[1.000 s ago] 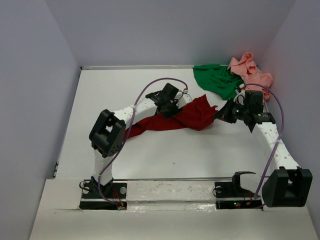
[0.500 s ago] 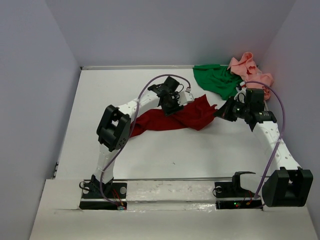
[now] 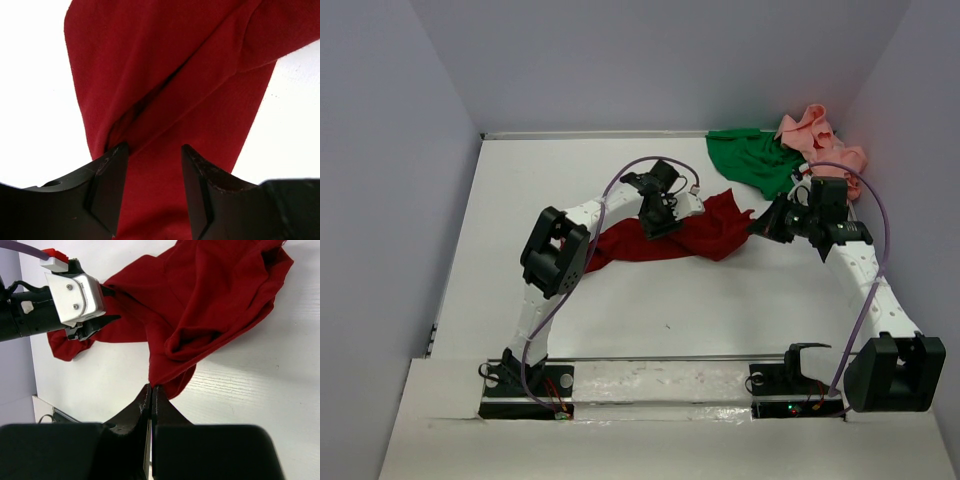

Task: Fold and stack the t-shirts

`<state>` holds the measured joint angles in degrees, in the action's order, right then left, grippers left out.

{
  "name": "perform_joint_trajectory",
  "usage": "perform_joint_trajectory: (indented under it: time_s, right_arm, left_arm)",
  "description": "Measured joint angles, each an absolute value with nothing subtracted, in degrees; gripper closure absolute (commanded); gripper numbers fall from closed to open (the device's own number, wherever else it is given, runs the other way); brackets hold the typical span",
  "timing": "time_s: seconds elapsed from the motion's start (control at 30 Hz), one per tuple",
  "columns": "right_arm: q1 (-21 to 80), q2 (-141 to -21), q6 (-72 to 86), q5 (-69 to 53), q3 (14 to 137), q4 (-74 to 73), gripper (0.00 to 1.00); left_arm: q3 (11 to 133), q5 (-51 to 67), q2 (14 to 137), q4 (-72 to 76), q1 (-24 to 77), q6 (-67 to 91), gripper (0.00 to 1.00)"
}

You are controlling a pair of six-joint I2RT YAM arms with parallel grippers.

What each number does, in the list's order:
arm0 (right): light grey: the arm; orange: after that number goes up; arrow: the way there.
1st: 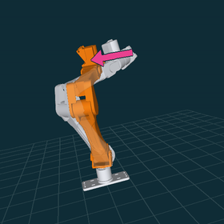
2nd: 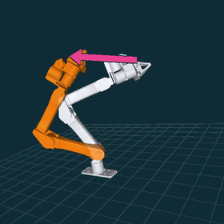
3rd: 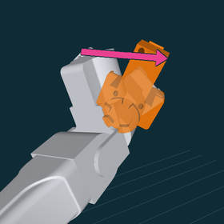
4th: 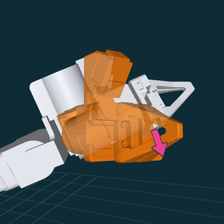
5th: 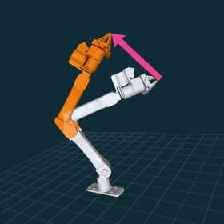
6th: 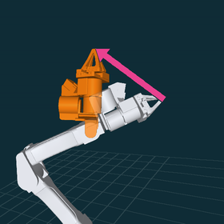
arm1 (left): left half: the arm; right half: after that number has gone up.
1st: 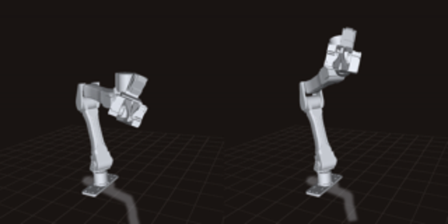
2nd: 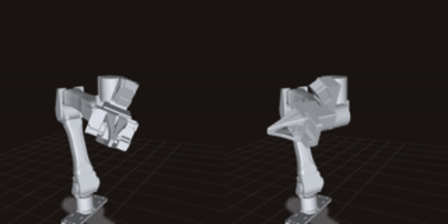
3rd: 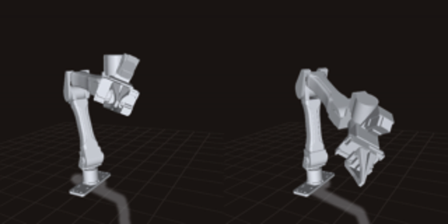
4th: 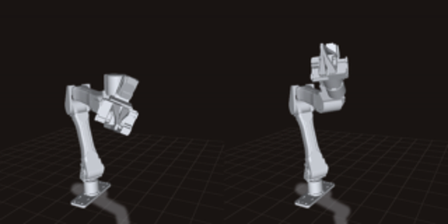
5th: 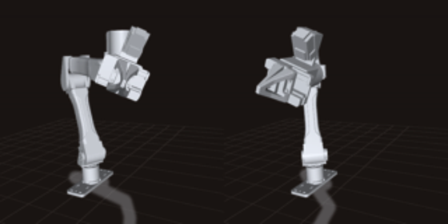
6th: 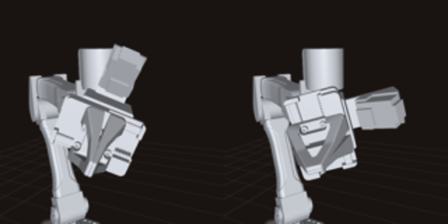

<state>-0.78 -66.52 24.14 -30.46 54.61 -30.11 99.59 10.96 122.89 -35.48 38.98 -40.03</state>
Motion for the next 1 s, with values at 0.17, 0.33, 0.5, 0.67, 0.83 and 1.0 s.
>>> perform_joint_trajectory:
  time_s: [0.17, 0.33, 0.5, 0.67, 0.83, 1.0]
  right_arm:
    - [-0.78, -66.52, 24.05, -30.46, 54.61, -30.13, 1.0]
    - [-0.78, -66.52, 23.94, -30.44, 54.61, -30.13, 1.0]
    - [-0.78, -66.61, 23.86, -30.44, 54.61, -30.13, 1.0]
    - [-0.78, -66.96, 23.75, -30.44, 54.61, -30.13, 1.0]
    - [-0.78, -67.0, 23.75, -30.44, 54.61, -30.11, 1.0]
    - [-0.78, -67.16, 23.75, -30.46, 54.61, -30.11, 1.0]
  left_arm:
    - [99.59, 10.7, 122.89, -34.57, 38.87, -39.99, 0.43]
    - [99.9, 9.45, 122.98, -33.43, 38.54, -39.9, 0.43]
    - [100.68, 8.54, 123.61, -32.32, 38.06, -39.51, 0.43]
    - [101.36, 7.68, 125.01, -31.83, 37.47, -39.22, 0.45]
    - [101.95, 7.29, 126.63, -31.92, 37.01, -38.89, 0.67]
    - [104.44, 6.39, 128.44, -32.91, 36.86, -38.26, 0.83]
